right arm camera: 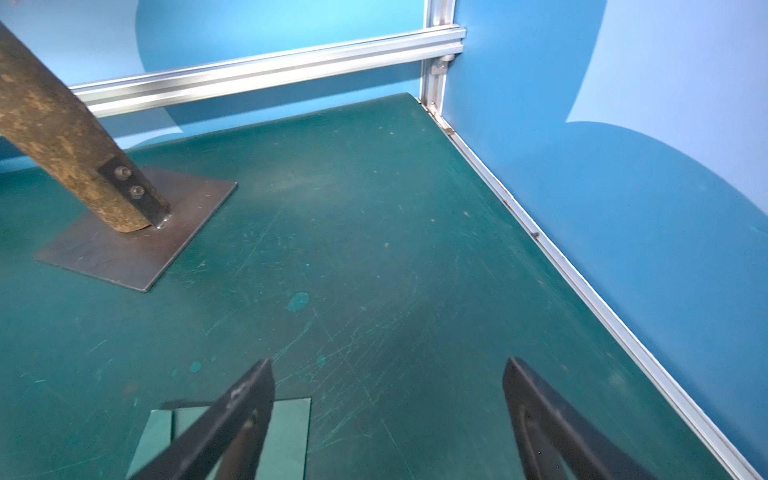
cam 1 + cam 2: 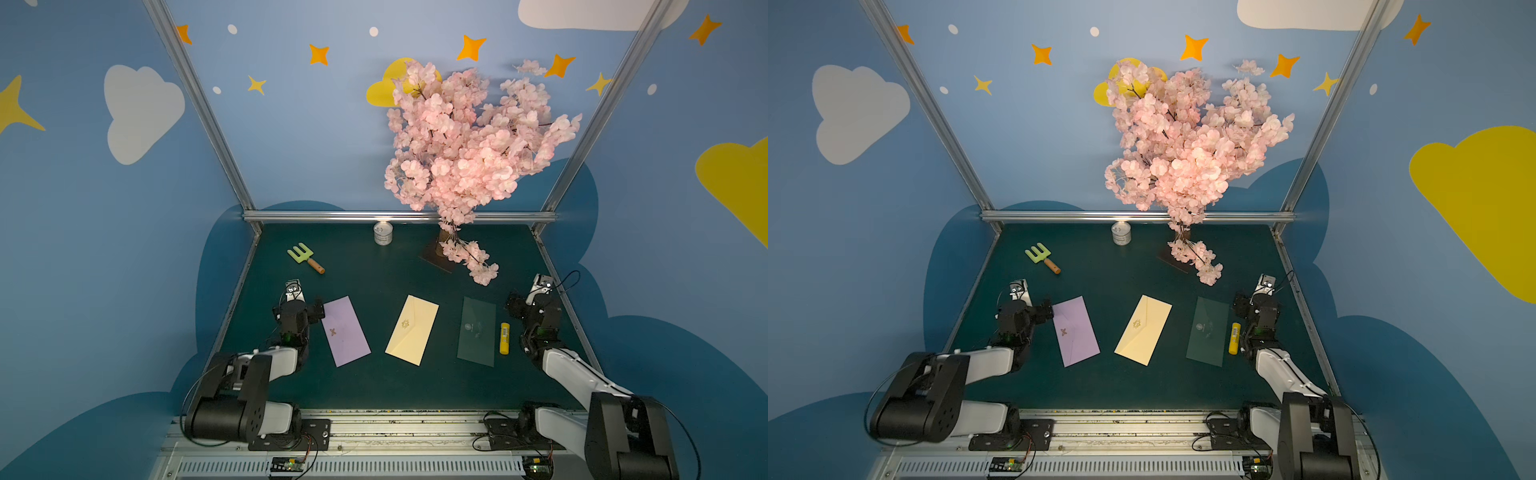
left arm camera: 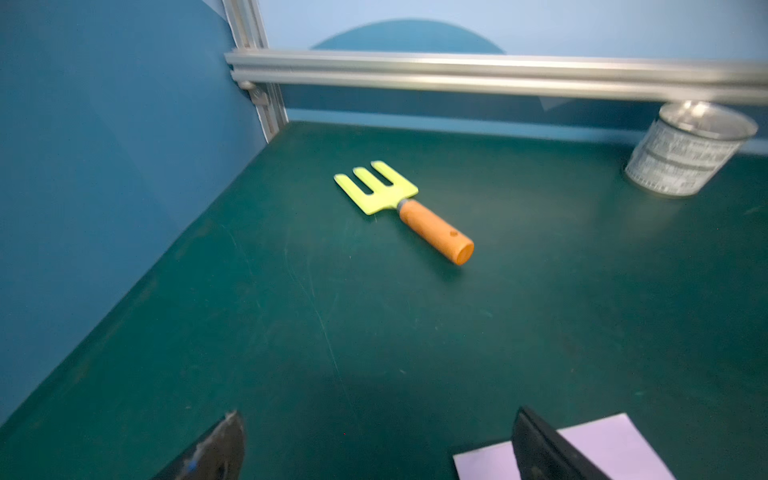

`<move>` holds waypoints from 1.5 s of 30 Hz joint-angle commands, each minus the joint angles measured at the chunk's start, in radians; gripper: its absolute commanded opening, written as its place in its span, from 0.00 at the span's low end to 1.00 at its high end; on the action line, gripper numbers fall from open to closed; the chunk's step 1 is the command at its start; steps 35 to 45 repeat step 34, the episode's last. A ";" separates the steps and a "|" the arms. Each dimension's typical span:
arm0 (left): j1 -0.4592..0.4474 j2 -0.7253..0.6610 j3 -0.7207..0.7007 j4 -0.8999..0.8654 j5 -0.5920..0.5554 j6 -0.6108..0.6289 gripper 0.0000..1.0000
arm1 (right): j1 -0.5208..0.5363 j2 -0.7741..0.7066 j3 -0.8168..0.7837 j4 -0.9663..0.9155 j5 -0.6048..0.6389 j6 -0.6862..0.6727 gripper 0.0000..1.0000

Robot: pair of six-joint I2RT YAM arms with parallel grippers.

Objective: Seal the envelope with a glue stick
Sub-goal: Reset both arms

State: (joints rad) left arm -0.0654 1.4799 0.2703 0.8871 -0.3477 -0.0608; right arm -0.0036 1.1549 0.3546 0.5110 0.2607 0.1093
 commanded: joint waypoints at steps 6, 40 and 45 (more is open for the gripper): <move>-0.008 0.123 0.077 0.149 0.027 0.069 1.00 | 0.025 0.235 -0.055 0.361 -0.140 -0.028 0.88; 0.043 0.097 0.086 0.078 0.141 0.038 1.00 | 0.065 0.402 -0.005 0.471 -0.056 -0.079 0.91; 0.043 0.097 0.086 0.078 0.141 0.038 1.00 | 0.065 0.402 -0.005 0.471 -0.056 -0.079 0.91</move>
